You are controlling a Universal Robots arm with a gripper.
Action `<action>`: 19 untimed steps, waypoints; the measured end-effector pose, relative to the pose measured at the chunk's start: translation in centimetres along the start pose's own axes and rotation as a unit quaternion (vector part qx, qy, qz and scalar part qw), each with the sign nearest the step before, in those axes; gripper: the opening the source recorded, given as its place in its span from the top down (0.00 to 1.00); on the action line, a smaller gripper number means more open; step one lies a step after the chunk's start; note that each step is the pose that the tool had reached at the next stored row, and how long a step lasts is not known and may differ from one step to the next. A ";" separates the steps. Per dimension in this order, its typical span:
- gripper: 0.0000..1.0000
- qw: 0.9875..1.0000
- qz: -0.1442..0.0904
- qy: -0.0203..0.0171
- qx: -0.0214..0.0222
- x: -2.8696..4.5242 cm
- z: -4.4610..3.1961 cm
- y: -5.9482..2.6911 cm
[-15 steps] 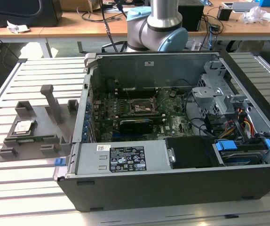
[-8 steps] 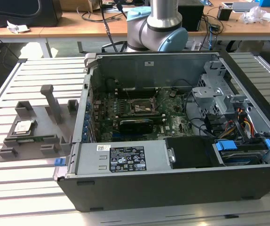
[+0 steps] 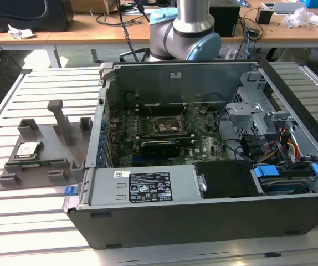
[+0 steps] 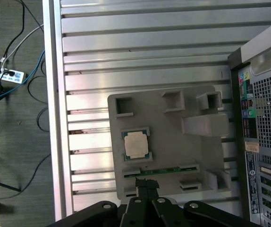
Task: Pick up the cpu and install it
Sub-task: 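Pick up the cpu and move it towards the insertion slot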
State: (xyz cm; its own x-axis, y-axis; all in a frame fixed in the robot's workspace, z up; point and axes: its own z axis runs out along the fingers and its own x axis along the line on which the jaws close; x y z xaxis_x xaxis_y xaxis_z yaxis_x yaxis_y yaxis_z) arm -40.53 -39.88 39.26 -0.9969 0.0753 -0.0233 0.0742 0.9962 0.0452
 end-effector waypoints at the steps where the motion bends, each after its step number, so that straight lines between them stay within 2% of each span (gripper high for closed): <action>1: 0.89 1.000 0.000 0.000 0.000 0.01 0.00 0.00; 12: 0.89 1.000 0.000 0.000 0.000 0.05 0.00 0.00; 13: 0.83 1.000 0.000 0.000 0.000 0.05 0.00 -0.01; 14: 0.83 1.000 0.000 0.000 0.000 0.05 0.01 -0.01; 16: 0.71 1.000 0.000 0.000 0.000 0.06 0.01 0.00; 17: 0.71 1.000 0.000 0.000 0.000 0.06 0.01 -0.01; 19: 0.58 1.000 0.000 0.000 0.000 0.07 0.00 0.00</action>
State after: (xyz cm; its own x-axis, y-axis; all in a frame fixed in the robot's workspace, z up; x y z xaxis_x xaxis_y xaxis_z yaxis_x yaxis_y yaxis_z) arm -40.60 -39.88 39.25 -0.9969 0.0753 -0.0233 0.0742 0.9962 0.0451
